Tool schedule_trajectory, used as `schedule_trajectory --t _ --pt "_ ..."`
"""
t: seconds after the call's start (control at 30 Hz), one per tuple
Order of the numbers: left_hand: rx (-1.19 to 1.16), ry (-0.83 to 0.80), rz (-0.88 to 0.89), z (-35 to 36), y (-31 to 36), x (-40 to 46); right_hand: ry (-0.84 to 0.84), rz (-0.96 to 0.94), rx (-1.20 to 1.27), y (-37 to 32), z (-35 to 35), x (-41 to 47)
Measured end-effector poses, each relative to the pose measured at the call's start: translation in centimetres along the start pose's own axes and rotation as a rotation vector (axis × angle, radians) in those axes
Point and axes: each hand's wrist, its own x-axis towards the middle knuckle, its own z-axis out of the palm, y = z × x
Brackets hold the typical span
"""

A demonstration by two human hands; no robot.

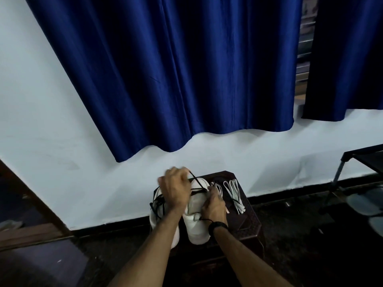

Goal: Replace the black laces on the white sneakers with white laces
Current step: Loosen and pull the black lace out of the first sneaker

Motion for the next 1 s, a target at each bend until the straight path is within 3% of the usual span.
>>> schedule_trajectory --t 0.1,0.17,0.27,0.37,0.43,0.47,0.6,0.7,0.8,0.87,0.93,1.0 --pt "-0.090 0.184 -0.409 -1.4 -0.7 2.1 0.002 -0.019 -0.019 0.4 0.4 0.3" --pt "0.002 0.122 -0.449 -1.3 -1.4 1.5 -0.005 -0.012 -0.011 0.7 0.6 0.4" --pt "0.095 -0.109 -0.103 -0.4 -1.8 -0.5 -0.017 -0.017 0.032 0.7 0.7 0.4" --pt "0.132 -0.515 0.279 1.0 -1.0 -1.5 -0.010 -0.035 0.053 0.6 0.5 0.4" --pt "0.164 -0.705 0.401 2.1 -0.9 -1.9 -0.015 -0.050 0.072 0.6 0.4 0.3" --pt "0.193 -0.716 0.426 2.4 -1.0 -2.0 -0.015 -0.045 0.083 0.7 0.4 0.2" --pt "0.285 -0.562 0.432 2.6 -1.0 -1.9 0.015 -0.054 0.093 0.9 0.4 0.2" --pt "0.125 -0.335 0.401 1.0 -0.5 -1.3 0.017 -0.058 0.070 0.9 0.5 0.3" --pt "-0.101 0.075 -0.012 -0.8 -1.0 0.7 0.014 -0.058 0.049 1.0 0.6 0.4" --pt "-0.189 0.228 -0.339 -1.6 -1.8 2.2 0.018 -0.067 0.051 1.2 0.7 0.4" --pt "-0.137 0.166 -0.558 -1.9 -2.3 2.6 0.029 -0.075 0.040 1.4 0.8 0.7" --pt "0.052 0.031 -0.475 -1.6 -2.9 1.7 0.030 -0.074 0.041 1.4 0.9 0.8"
